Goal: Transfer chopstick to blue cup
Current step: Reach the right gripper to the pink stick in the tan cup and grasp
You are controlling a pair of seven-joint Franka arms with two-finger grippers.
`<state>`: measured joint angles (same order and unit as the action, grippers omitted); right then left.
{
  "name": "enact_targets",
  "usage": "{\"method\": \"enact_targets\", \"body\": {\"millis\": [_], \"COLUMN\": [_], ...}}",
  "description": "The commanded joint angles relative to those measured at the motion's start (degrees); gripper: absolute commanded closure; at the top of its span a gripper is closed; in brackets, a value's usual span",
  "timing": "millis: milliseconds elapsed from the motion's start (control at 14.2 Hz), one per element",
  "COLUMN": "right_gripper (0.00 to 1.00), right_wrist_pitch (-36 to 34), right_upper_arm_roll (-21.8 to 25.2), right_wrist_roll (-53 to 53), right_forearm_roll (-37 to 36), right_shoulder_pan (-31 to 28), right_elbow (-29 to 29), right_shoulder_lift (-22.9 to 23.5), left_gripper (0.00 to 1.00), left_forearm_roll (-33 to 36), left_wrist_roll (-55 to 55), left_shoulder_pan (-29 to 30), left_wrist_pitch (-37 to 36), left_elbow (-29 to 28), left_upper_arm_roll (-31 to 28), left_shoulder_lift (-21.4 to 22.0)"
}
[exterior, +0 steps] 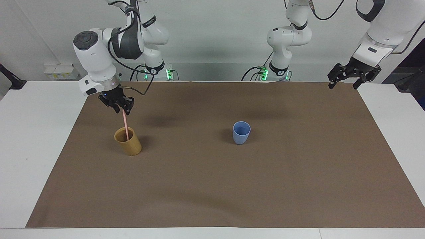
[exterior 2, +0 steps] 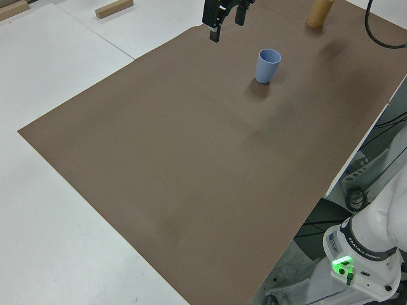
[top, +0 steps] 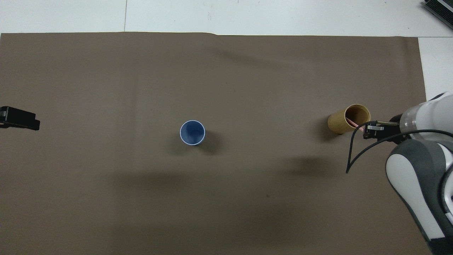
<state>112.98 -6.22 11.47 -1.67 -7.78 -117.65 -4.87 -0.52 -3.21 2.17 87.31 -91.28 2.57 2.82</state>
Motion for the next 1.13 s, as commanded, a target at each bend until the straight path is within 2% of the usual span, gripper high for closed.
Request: {"method": "enact_targets", "body": {"millis": [0, 141, 352, 633, 844, 1056], "right_gripper": [0.87, 0.99, 1.00, 1.00, 1.00, 1.00], "right_wrist_pitch": [1.5, 1.5, 1.2, -1.4, -7.1, -15.7], "right_upper_arm_roll": [-0.4, -0.5, -0.5, -0.6, -0.8, -0.9], "right_wrist_roll": [-2.2, -2.1, -1.6, -1.5, -1.5, -1.5], "right_forearm_roll": [0.5, 0.5, 0.5, 0.8, 5.3, 5.4], "right_shoulder_pan": [-1.2, -1.1, -0.8, -0.3, -0.3, -0.3], "right_elbow": [-2.0, -1.9, -1.1, 3.7, 7.9, 14.3], "right_shoulder_lift": [-1.7, -1.7, -1.5, -0.9, -1.1, -1.2], "left_gripper": [0.00, 0.00, 0.00, 0.00, 0.00, 0.00], "left_forearm_roll": [-0.1, -0.1, -0.1, -0.1, -0.1, -0.1], "left_wrist_roll": [-0.5, -0.5, -0.3, -0.4, -0.2, 0.3], "left_shoulder_pan": [0.2, -0.1, -1.9, -3.1, -5.1, -5.6], "left_wrist_pitch": [-1.3, -1.5, -2.2, -2.3, -3.0, -3.0], "left_elbow": [0.6, 0.6, 0.6, 0.6, 0.3, 0.1], "left_upper_arm_roll": [0.5, 0.3, 0.0, 0.0, 0.0, 0.9], "left_shoulder_lift": [0.4, 0.3, 0.3, 0.2, 0.4, 1.1]}}
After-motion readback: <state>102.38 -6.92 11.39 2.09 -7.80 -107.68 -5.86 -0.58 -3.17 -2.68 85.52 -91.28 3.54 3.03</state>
